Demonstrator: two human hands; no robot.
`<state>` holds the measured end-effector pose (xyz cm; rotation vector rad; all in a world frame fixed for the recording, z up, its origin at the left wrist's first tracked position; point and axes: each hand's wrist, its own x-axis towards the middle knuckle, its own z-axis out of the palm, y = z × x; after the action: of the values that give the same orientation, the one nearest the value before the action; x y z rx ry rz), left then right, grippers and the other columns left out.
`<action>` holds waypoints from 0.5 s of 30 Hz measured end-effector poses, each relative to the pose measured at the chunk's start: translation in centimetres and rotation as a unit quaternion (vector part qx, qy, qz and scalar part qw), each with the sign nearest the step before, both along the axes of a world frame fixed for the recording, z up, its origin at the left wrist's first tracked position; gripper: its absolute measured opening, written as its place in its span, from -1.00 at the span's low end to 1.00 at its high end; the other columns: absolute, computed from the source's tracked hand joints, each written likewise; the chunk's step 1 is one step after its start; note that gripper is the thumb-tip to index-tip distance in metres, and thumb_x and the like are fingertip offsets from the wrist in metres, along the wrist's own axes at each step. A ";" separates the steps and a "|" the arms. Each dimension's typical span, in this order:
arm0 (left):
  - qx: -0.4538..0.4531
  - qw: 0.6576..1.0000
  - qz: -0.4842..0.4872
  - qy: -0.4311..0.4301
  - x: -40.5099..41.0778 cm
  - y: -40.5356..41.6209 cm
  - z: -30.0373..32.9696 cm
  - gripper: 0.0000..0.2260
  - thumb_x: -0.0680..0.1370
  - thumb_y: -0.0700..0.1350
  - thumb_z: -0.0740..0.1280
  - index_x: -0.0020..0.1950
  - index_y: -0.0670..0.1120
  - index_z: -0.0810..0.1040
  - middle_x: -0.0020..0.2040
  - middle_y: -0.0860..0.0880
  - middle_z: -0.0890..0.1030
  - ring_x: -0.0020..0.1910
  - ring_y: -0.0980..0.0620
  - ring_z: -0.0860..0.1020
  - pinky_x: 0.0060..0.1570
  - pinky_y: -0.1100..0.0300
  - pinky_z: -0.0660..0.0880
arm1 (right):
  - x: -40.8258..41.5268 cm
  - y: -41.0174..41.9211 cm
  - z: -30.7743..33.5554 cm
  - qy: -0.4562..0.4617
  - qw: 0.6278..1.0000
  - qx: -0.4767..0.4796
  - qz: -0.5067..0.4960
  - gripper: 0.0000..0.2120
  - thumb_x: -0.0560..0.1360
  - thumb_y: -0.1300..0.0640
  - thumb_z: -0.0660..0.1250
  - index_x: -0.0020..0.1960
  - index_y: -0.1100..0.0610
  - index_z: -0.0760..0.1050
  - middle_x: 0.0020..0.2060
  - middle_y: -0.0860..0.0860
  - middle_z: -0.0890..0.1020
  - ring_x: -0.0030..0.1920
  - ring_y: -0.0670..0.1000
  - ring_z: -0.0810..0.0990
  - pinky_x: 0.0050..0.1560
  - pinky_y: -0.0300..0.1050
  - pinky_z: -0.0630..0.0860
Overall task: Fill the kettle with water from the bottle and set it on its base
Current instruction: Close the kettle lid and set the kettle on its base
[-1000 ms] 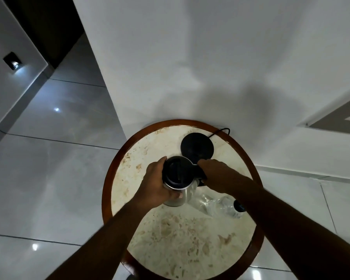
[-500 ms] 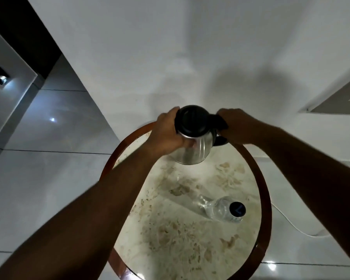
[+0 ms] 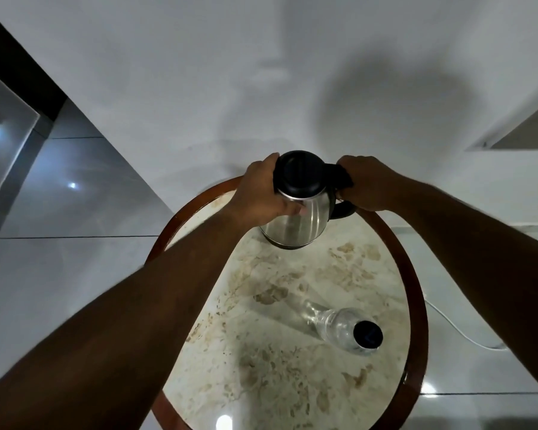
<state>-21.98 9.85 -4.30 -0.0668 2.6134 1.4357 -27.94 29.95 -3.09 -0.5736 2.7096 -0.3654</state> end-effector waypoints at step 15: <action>-0.158 0.981 -0.099 0.059 0.9 -1.0 -2.5 -0.04 0.41 0.13 0.48 0.60 -0.04 -0.05 0.62 -0.06 0.07 0.60 -0.03 -0.04 0.56 -0.01 -0.10 | 4.7 1.4 -3.7 0.057 0.973 -0.150 -0.167 -0.42 0.59 0.12 0.26 0.49 0.27 0.10 0.31 0.24 0.44 0.29 0.22 0.43 0.25 0.06 0.38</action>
<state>-21.07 8.89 -6.82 0.2431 2.8263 0.9796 -23.25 31.35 -6.83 -0.2122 2.8827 -0.8634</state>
